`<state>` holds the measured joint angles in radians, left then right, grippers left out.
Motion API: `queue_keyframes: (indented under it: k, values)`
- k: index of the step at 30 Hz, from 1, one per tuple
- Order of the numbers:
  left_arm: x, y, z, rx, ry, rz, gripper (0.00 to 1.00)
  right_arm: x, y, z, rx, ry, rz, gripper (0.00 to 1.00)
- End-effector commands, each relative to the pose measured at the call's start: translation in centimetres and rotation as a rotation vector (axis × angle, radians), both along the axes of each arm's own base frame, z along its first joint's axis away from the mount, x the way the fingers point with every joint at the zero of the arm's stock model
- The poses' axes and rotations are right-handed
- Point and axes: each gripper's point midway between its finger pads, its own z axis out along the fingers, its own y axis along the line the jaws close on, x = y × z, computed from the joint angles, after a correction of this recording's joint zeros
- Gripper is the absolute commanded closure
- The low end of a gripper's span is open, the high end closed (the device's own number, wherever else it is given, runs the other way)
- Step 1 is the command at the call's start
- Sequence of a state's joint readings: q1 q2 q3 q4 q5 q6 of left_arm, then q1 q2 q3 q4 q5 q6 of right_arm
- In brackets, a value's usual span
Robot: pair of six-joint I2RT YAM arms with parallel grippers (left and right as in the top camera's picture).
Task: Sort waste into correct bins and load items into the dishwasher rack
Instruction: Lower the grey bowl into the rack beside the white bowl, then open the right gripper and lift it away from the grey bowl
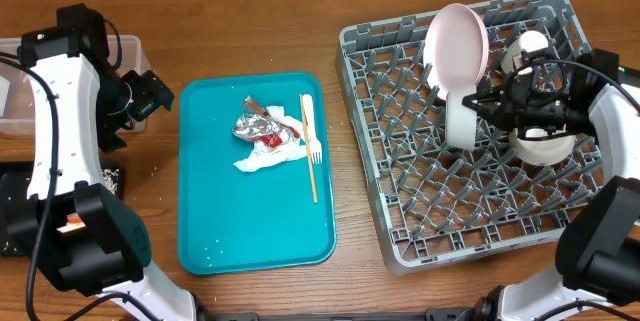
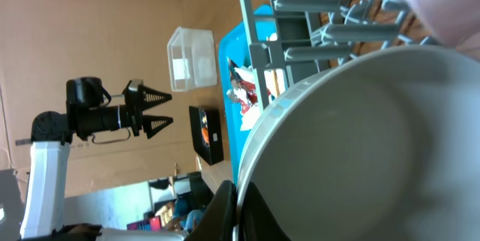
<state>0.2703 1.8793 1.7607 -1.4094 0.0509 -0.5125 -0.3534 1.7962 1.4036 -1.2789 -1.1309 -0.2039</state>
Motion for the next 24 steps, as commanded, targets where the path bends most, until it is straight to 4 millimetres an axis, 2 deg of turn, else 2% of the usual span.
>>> queue_keyframes:
  k: [1,4,8,15,20,24]
  values:
    - [0.3,0.2,0.9,0.018,-0.027,-0.021,0.00,-0.1,-1.2,-1.8,-0.107,0.076,-0.034,0.96]
    - [0.4,0.2,0.8,0.018,-0.026,-0.021,0.00,0.1,-1.4,-2.1,-0.120,0.101,-0.051,0.95]
    - [0.4,0.2,0.9,0.018,-0.027,-0.021,0.00,0.1,-2.0,-2.9,-0.154,0.154,-0.085,0.89]
    - [0.4,0.2,0.9,0.018,-0.027,-0.021,0.00,0.1,-2.7,-3.6,-0.209,0.204,-0.115,0.87]
    - [0.4,0.2,0.9,0.018,-0.027,-0.021,0.00,0.0,-3.7,-2.8,-0.278,0.240,-0.138,0.85]
    - [0.4,0.2,0.9,0.018,-0.028,-0.021,0.00,-0.4,-5.2,-1.4,-0.393,0.271,-0.175,0.82]
